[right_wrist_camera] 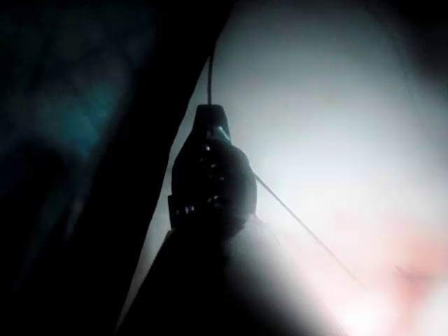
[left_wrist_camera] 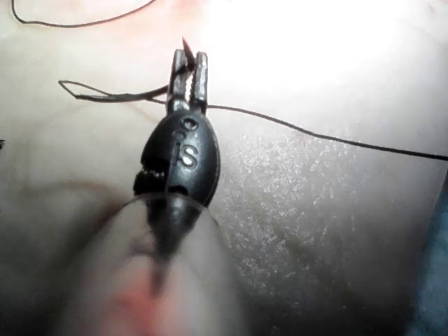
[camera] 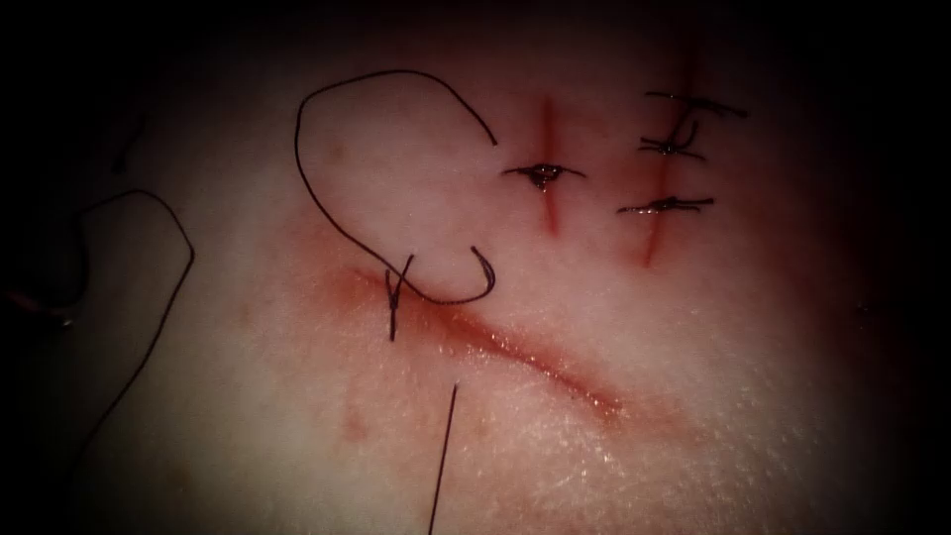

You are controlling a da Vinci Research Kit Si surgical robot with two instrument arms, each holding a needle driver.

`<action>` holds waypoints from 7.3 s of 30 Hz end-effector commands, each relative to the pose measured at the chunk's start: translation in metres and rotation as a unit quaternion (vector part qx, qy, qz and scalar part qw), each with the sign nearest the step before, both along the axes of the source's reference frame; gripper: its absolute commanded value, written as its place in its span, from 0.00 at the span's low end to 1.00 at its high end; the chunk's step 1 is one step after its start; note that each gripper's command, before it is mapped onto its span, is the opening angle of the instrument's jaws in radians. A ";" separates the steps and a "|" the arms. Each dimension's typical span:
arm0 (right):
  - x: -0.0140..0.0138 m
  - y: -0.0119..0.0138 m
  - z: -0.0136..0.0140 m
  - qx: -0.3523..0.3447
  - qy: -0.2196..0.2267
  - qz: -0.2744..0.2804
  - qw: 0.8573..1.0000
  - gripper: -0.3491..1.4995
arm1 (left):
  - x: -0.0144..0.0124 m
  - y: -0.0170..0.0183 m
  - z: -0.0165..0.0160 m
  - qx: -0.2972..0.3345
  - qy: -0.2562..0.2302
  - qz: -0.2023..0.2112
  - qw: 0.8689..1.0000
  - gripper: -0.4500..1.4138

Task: Wound Closure
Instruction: Use the right tool to pull the full length of suture through the stitch except for a short suture tail, then use the right gripper to adjust the suture tail while setting the needle down with the left.

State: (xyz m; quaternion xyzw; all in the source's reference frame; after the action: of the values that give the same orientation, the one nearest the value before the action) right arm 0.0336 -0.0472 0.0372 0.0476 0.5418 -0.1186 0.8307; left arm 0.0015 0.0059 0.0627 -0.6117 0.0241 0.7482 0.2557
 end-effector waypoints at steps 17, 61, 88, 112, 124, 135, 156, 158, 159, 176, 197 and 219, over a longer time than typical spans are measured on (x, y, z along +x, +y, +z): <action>-0.0043 0.0114 0.0023 -0.007 0.059 0.038 0.998 0.99 | -0.0004 -0.0002 0.0006 0.003 -0.001 0.003 1.000 0.00; -0.0026 0.0067 0.0081 -0.061 -0.005 -0.008 0.998 0.00 | -0.0002 -0.0015 0.0011 -0.004 0.002 0.006 1.000 0.00; -0.0039 0.0116 0.0025 -0.034 0.091 0.021 0.995 0.99 | -0.0003 -0.0011 0.0013 -0.002 0.003 0.008 1.000 0.00; -0.0041 0.0204 0.0185 -0.067 0.048 0.044 0.996 0.97 | -0.0004 -0.0017 0.0018 -0.004 0.001 0.008 1.000 0.00; -0.0052 0.0199 0.0186 -0.063 0.012 0.071 0.995 0.00 | -0.0002 -0.0020 0.0017 -0.002 0.001 0.009 1.000 0.00; -0.0050 0.0140 0.0138 -0.040 0.017 0.048 0.998 0.00 | -0.0003 -0.0019 0.0019 -0.002 0.001 0.008 1.000 0.00; -0.0011 0.0013 0.0035 0.010 0.047 -0.041 0.998 0.00 | -0.0003 -0.0020 0.0019 -0.002 0.001 0.010 1.000 0.00; -0.0010 0.0006 0.0030 0.018 0.051 -0.048 0.997 0.00 | -0.0003 -0.0020 0.0019 -0.002 0.001 0.010 1.000 0.00; -0.0009 0.0003 0.0029 0.021 0.051 -0.052 0.997 0.00 | -0.0003 -0.0020 0.0019 -0.002 0.001 0.010 1.000 0.00; -0.0077 0.0047 0.0058 0.124 -0.008 0.072 0.990 0.99 | -0.0003 -0.0018 0.0019 0.000 0.003 0.012 1.000 0.00; -0.0167 0.0244 0.0128 0.389 -0.084 0.399 0.826 0.87 | -0.0007 -0.0020 0.0024 0.000 0.000 0.012 1.000 0.00; -0.0101 0.0313 0.0251 0.646 -0.098 0.464 0.598 0.89 | -0.0020 -0.0023 0.0035 -0.001 -0.004 0.018 1.000 0.00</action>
State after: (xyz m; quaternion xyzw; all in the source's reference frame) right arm 0.0225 -0.0165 0.0621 0.3266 0.3375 0.6700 0.5749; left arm 0.0000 0.0041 0.0656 -0.6149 0.0127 0.7502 0.2430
